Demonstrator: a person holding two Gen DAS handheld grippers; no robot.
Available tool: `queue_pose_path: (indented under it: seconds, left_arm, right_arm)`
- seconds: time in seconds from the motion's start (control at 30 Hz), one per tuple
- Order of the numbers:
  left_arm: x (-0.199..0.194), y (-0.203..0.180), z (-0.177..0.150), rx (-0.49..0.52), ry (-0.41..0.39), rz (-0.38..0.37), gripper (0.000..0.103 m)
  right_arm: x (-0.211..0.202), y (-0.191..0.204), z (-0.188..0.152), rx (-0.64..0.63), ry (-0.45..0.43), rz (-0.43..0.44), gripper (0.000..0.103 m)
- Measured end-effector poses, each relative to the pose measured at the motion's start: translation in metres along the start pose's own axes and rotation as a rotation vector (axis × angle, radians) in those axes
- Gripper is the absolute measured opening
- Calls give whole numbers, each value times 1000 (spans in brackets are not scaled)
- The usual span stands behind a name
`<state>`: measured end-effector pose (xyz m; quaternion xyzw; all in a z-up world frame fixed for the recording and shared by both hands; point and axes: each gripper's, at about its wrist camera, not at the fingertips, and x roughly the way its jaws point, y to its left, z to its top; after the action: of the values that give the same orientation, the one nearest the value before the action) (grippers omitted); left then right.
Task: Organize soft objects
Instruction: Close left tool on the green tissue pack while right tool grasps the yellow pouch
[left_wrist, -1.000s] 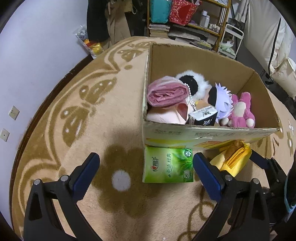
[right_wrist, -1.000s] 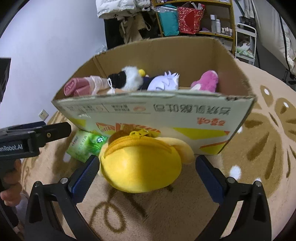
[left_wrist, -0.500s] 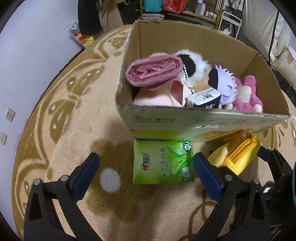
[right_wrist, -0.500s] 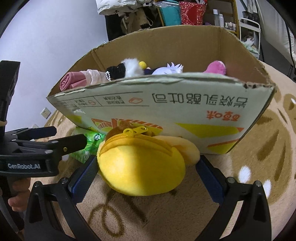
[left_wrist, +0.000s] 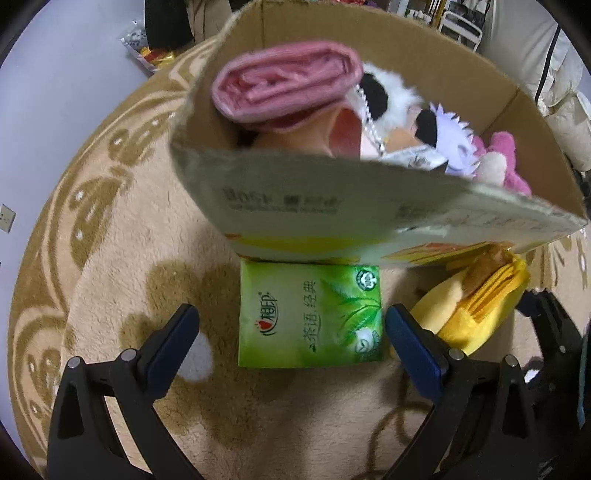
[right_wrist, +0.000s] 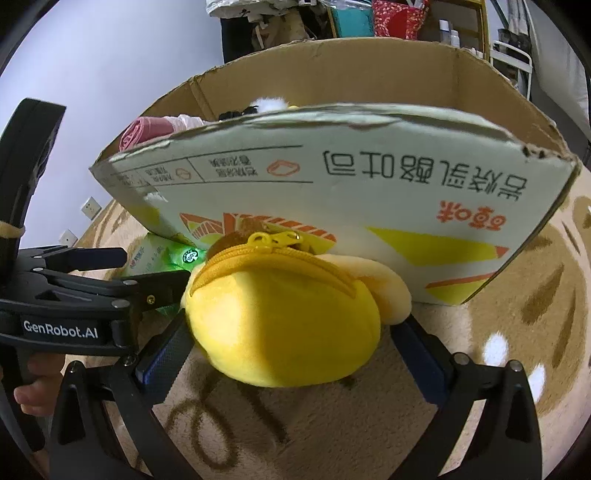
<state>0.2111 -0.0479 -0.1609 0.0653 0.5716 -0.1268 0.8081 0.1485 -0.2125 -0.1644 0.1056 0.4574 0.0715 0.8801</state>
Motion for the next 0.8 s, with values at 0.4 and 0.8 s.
queue_pose_path:
  seconds: [0.4, 0.8]
  left_arm:
    - [17, 5, 2, -17, 23, 6, 99]
    - [16, 16, -6, -36, 20, 8, 75]
  right_arm:
    - [10, 14, -4, -72, 4, -28, 86]
    - [8, 31, -5, -98, -7, -32, 80]
